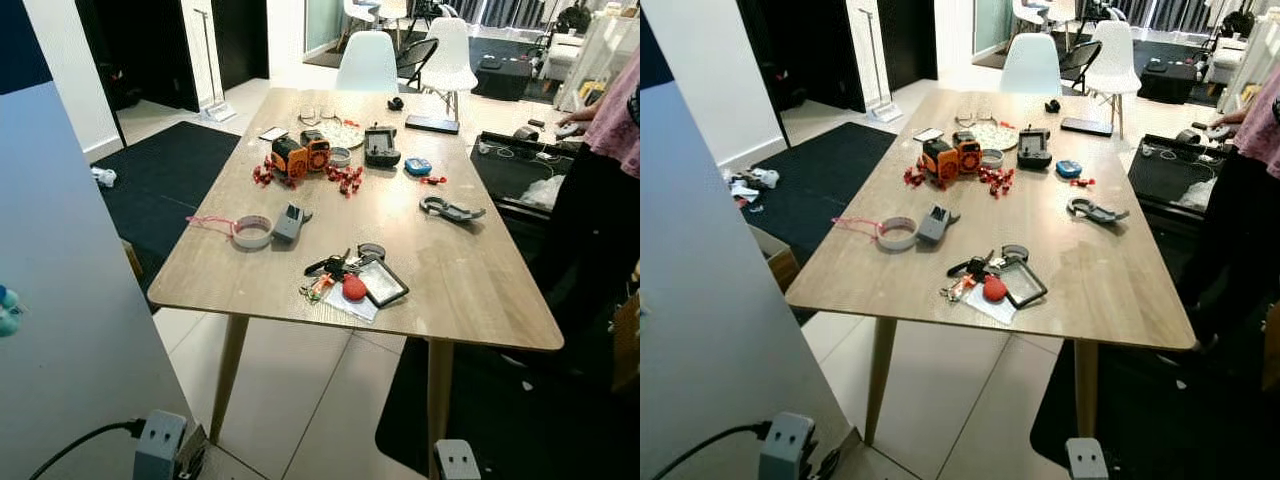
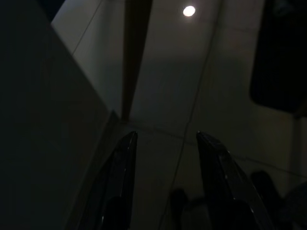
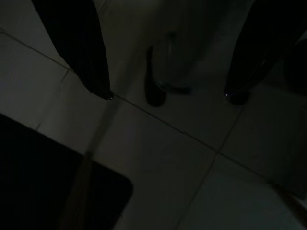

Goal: Hang keys on a hook

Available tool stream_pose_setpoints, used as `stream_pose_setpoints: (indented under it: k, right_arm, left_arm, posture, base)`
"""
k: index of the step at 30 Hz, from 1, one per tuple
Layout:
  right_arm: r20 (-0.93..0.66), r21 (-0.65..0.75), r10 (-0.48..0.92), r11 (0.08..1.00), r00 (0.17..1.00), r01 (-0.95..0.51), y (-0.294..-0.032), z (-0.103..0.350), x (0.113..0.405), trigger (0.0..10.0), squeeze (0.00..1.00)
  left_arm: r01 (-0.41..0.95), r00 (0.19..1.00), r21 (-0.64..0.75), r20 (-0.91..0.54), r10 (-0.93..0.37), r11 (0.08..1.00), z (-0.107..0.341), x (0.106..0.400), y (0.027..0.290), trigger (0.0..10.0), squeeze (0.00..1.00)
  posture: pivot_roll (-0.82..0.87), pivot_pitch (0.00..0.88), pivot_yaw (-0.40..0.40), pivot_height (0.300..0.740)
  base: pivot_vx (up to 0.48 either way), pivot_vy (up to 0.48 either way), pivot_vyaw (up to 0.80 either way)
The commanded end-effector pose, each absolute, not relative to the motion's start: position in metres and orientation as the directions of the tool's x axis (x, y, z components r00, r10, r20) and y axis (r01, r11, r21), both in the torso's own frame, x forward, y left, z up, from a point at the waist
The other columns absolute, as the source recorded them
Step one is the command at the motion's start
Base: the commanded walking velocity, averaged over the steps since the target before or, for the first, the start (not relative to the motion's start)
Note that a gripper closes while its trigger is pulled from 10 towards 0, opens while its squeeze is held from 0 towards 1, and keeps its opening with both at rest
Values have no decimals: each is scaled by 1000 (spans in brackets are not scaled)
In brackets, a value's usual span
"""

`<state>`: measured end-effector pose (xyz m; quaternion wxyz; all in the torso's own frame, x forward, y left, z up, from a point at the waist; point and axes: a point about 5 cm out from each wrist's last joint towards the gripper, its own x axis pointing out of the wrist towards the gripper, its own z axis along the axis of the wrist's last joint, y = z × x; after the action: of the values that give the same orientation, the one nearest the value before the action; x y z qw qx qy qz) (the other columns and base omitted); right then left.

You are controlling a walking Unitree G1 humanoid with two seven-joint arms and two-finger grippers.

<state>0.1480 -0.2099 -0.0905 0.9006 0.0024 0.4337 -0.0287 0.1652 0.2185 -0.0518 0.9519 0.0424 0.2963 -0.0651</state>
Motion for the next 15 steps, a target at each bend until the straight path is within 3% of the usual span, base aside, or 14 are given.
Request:
stream_pose_setpoints:
  k: [1,2,4,9,13,15]
  right_arm:
    - [-787,-71,-143,987,600,142,-224,-91,140,10000,0]
    - [-787,-71,-143,987,600,142,-224,-91,140,10000,0]
    - [-759,-158,-285,953,585,260,-246,-88,133,10000,0]
    - [-720,-215,-405,902,564,373,-271,-81,127,10000,0]
    - [-629,-267,-543,823,557,501,-311,-62,127,10000,0]
    - [-500,-271,-613,782,612,561,-346,-33,144,10000,0]
  left_arm:
    - [151,806,27,-582,-107,988,-57,162,212,10000,0]
    - [151,806,27,-582,-107,988,-57,162,212,10000,0]
    - [176,799,33,-588,-123,984,-60,160,209,10000,0]
    - [202,785,51,-605,-131,978,-64,157,206,10000,0]
    - [185,781,53,-614,-114,981,-67,155,204,10000,0]
    - [177,773,58,-626,-102,982,-71,152,204,10000,0]
  posture:
    - [74,31,1,740]
    - [74,31,1,740]
    - [68,38,2,740]
    - [67,42,-1,740]
    - [64,51,-4,740]
    - [63,50,-4,740]
  base:
    - [0,0,0]
    - [0,0,0]
    - [0,0,0]
    - [0,0,0]
    - [0,0,0]
    - [0,0,0]
